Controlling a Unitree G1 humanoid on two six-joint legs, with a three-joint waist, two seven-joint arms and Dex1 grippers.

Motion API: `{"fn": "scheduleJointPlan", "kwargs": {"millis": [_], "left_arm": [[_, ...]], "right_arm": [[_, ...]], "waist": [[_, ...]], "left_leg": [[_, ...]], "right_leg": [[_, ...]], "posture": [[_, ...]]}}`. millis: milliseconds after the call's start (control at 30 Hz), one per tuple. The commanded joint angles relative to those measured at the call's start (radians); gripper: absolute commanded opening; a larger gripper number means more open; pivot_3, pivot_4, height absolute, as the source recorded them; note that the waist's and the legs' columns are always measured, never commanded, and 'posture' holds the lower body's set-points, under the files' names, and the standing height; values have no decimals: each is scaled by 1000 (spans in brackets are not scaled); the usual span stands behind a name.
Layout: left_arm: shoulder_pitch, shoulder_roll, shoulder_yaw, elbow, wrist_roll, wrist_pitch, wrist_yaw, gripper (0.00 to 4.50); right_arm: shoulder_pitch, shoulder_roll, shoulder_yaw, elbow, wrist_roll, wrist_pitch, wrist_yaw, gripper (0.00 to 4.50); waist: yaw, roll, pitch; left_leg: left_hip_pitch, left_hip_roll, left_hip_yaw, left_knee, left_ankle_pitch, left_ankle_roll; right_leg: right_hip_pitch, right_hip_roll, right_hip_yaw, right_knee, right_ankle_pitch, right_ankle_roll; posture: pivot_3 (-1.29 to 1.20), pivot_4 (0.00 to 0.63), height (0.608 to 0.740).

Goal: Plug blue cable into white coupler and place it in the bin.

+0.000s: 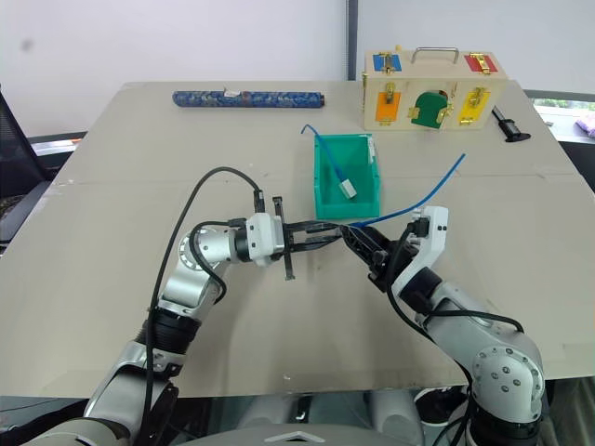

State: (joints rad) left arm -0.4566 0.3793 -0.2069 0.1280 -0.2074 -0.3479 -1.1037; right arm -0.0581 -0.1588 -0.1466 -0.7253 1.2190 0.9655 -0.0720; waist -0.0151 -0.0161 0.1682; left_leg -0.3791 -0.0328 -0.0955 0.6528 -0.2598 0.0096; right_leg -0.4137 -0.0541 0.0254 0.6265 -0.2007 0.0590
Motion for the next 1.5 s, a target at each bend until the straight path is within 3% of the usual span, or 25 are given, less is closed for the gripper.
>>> {"fn": "scheduleJointPlan", "kwargs": {"millis": [33, 67, 167, 233, 533, 567, 667, 800, 867, 1000, 1133, 1267, 1500], "left_arm": [[-9, -7, -5, -33, 1, -24, 14, 0], [-9, -7, -5, -34, 2, -25, 14, 0], [-5, -7, -6, -37, 6, -28, 17, 0], [-2, -6, -8, -40, 7, -30, 20, 0], [19, 14, -6, -65, -22, 1, 2, 0], [25, 19, -2, -78, -39, 34, 1, 774], [52, 29, 40, -131, -108, 177, 44, 1743], [124, 90, 131, -244, -227, 428, 120, 3767], [162, 128, 201, -283, -280, 534, 168, 4459], [200, 231, 364, -281, -355, 681, 223, 4459], [235, 386, 460, -190, -381, 759, 118, 4459], [250, 498, 473, 7, -308, 663, -17, 4459], [120, 563, 397, 377, -147, 410, -167, 4459]], "right_arm": [[-24, -22, 17, -6, 52, -34, -19, 1559], [-26, -28, 21, -3, 58, -40, -24, 1559], [-37, -46, 30, 10, 80, -55, -34, 846], [-42, -61, 36, 17, 92, -62, -35, 35], [-59, -109, 60, 39, 133, -88, -45, 35], [-59, -116, 62, 40, 135, -91, -45, 0], [-61, -133, 66, 47, 143, -100, -43, 0], [-62, -165, 64, 65, 142, -106, -17, 0], [-63, -179, 58, 79, 139, -111, 1, 0], [-72, -202, 52, 113, 129, -125, 40, 0], [-93, -215, 60, 159, 107, -132, 86, 0], [-120, -213, 77, 191, 74, -135, 117, 0], [-134, -193, 100, 199, 40, -133, 139, 0]], "waist": [[0, 0, 0], [0, 0, 0], [0, 0, 0], [0, 0, 0], [0, 0, 0], [0, 0, 0], [-1, 0, 0], [-6, 0, 0], [-9, 0, 0], [-15, 0, 0], [-18, 0, 1], [-22, 1, 1], [-16, 0, 1]], "left_leg": [[0, 0, 0, 0, 0, 0], [0, 0, 0, 0, 0, 0], [0, 0, 0, 0, 0, 0], [0, 0, 0, 0, 0, 0], [0, 0, 0, 0, 0, 0], [0, 0, 0, 0, 0, 0], [0, 0, 0, 0, 0, 0], [0, 1, -1, 0, 0, 0], [0, 2, -1, 0, 0, 0], [0, 2, -2, 0, 0, 0], [0, 2, -1, 0, 0, 0], [0, 1, 1, -1, 0, 0], [-1, 2, 2, -2, 0, 0]], "right_leg": [[0, 0, 0, 0, 0, 0], [0, 0, 0, 0, 0, 0], [0, 0, 0, 0, 0, 0], [0, 0, 0, 0, 0, 0], [0, 0, 0, 0, 0, 0], [0, 0, 0, 0, 0, 0], [0, 0, 0, 0, 0, 0], [0, 0, 0, 0, 0, 0], [0, 1, 0, 0, 0, 0], [0, 1, 0, 0, 0, 0], [0, 2, -1, 0, 0, 0], [-1, 1, 0, 0, 0, 0], [-3, 1, 0, 0, 0, 0]], "posture": [[0, 150, 740], [0, 150, 740], [0, 150, 740], [0, 150, 740], [0, 150, 740], [0, 150, 740], [0, 150, 740], [0, 150, 740], [0, 150, 740], [0, 150, 740], [0, 150, 740], [0, 150, 740], [0, 150, 740]]}}
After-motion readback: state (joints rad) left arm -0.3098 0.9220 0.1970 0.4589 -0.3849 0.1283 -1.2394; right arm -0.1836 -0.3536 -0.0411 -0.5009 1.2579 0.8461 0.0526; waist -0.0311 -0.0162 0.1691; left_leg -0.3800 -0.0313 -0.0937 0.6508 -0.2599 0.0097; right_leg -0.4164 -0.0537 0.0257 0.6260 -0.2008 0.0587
